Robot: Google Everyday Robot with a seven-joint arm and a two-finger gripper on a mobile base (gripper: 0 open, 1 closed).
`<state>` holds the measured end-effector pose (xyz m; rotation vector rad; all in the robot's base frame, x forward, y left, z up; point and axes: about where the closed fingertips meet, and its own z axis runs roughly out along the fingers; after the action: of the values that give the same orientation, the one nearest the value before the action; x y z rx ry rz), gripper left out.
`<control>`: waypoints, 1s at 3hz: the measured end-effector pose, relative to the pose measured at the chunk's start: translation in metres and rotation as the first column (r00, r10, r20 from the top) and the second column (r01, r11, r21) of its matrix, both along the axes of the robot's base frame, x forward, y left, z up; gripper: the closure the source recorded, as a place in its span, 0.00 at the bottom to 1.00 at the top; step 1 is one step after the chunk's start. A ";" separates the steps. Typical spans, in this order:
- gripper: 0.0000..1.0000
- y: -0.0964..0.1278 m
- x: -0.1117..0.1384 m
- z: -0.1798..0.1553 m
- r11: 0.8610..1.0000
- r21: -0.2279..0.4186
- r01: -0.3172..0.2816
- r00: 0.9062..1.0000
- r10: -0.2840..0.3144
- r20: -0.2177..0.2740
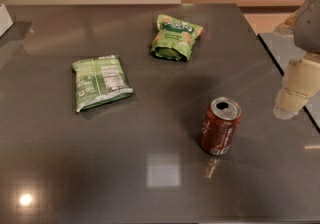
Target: Knock coke can over
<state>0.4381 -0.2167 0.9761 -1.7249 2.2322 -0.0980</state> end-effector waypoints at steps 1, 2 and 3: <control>0.00 0.000 0.000 0.000 1.000 0.000 0.000 1.000 0.000 0.000; 0.00 0.000 -0.002 0.000 0.999 0.033 -0.005 1.000 0.005 0.000; 0.00 0.005 -0.009 -0.008 0.990 0.139 -0.037 0.999 0.035 0.015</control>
Offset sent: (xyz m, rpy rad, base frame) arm -0.0065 -0.0005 -0.0064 0.1160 0.0268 0.0206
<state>0.4295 -0.2118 0.9682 -1.6851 2.1438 0.0539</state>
